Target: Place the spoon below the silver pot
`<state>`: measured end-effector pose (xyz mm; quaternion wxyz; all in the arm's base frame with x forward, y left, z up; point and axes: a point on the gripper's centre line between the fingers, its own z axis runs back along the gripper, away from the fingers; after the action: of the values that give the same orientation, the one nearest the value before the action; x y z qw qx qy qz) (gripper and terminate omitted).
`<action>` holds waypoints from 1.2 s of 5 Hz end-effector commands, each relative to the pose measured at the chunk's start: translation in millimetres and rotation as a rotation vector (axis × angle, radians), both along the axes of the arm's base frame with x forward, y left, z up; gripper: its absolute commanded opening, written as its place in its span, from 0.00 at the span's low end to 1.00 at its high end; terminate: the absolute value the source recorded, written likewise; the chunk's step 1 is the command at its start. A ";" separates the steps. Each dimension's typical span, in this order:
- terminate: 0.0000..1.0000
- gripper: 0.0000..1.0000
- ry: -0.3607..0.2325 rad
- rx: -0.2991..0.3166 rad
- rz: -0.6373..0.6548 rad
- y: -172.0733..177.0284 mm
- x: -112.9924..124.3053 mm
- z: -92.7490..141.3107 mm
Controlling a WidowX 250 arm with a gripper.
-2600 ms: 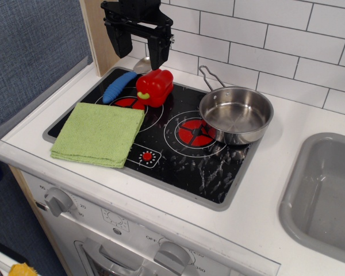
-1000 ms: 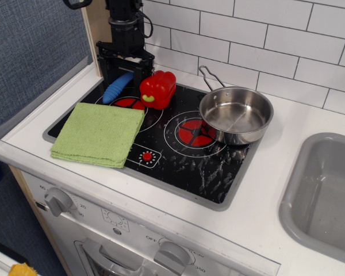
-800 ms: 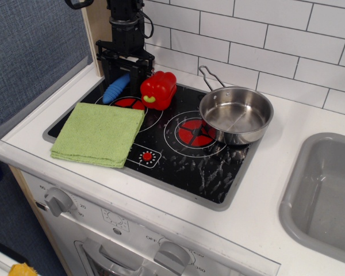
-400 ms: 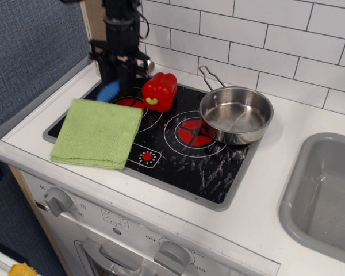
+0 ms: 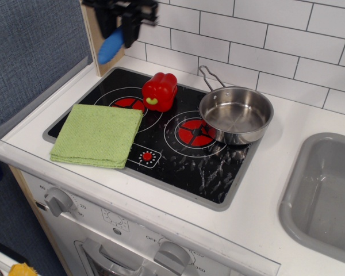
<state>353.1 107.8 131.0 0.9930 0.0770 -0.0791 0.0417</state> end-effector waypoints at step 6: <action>0.00 0.00 0.013 -0.059 0.054 -148.1 -83.7 -63.1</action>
<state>267.3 -36.4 52.5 0.9949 0.0562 -0.0399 0.0737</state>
